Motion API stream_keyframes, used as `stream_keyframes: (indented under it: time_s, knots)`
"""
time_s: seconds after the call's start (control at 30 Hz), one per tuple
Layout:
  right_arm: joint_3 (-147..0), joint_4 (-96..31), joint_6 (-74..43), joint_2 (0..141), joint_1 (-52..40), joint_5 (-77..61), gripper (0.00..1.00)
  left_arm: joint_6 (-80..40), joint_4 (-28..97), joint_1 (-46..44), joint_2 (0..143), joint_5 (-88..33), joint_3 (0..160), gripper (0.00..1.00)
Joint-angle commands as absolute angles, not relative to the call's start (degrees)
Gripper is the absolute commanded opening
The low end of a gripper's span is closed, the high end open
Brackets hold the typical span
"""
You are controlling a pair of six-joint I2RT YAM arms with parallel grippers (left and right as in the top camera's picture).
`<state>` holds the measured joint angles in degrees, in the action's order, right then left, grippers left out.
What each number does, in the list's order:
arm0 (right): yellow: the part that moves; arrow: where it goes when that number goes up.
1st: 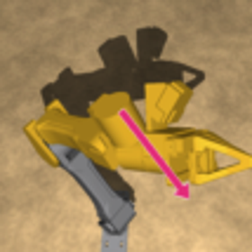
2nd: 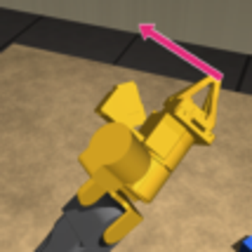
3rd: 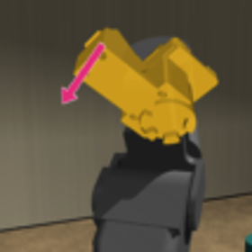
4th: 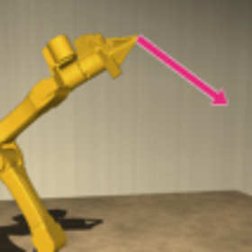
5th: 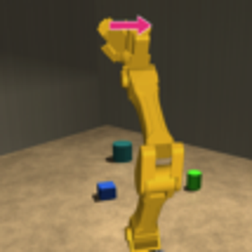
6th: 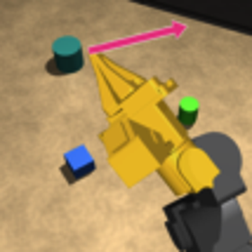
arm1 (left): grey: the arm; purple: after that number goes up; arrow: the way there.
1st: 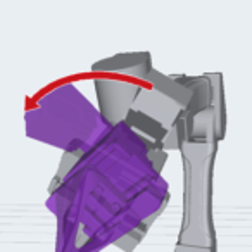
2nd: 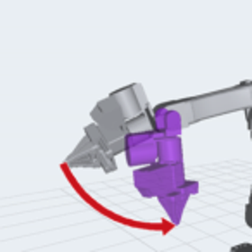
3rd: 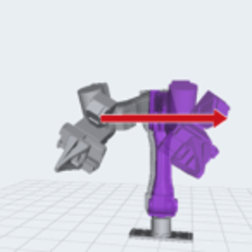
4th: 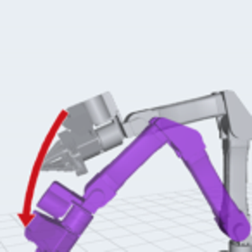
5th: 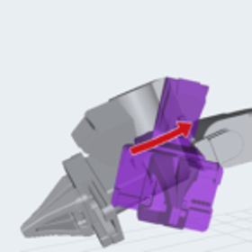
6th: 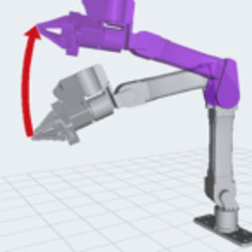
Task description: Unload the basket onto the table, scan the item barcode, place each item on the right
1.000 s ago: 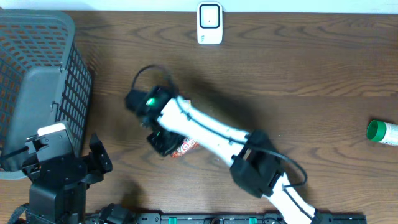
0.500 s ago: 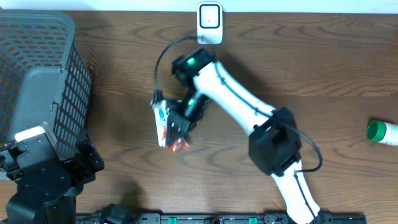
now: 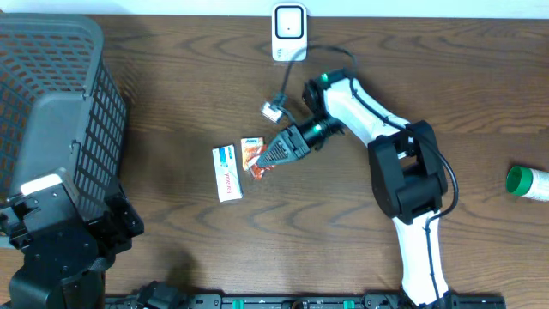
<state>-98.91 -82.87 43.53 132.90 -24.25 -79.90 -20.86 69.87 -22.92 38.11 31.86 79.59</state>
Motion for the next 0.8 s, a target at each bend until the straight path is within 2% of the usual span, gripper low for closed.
stream_keyframes:
  time_s: [0.0,0.23,0.43,0.5,0.53,0.57,0.6,0.77]
  knots:
    - [-93.6,-80.6,45.5,132.4,-22.7,-87.9,0.01,-21.3,69.8,-22.7,38.0,32.4,80.1,0.91]
    - [-88.0,-78.4,44.5,132.4,-18.1,-75.1,0.01,-21.4,69.8,-22.7,38.0,32.4,80.1,0.91]
    - [-88.1,-77.6,37.2,132.4,-12.4,-59.5,0.04,-21.4,69.8,-22.7,38.0,32.3,80.1,0.92]
    - [-88.1,-76.2,33.3,132.4,-10.5,-55.4,0.17,-21.4,69.8,-22.7,38.0,32.3,80.1,0.91]
    - [-88.1,-75.2,31.2,132.4,-9.5,-53.3,0.4,-21.4,69.8,-22.7,38.0,32.3,80.1,0.91]
    - [-88.1,-74.2,29.0,132.4,-8.6,-51.2,0.72,-21.4,69.8,-22.7,38.0,32.3,80.1,0.91]
    - [-88.1,-73.2,26.6,132.4,-7.7,-49.0,0.86,-21.4,69.8,-22.7,38.0,32.4,80.1,0.91]
    - [-88.2,-70.6,19.6,132.3,-4.7,-43.0,0.96,-21.3,69.8,-22.7,38.0,32.4,80.1,0.91]
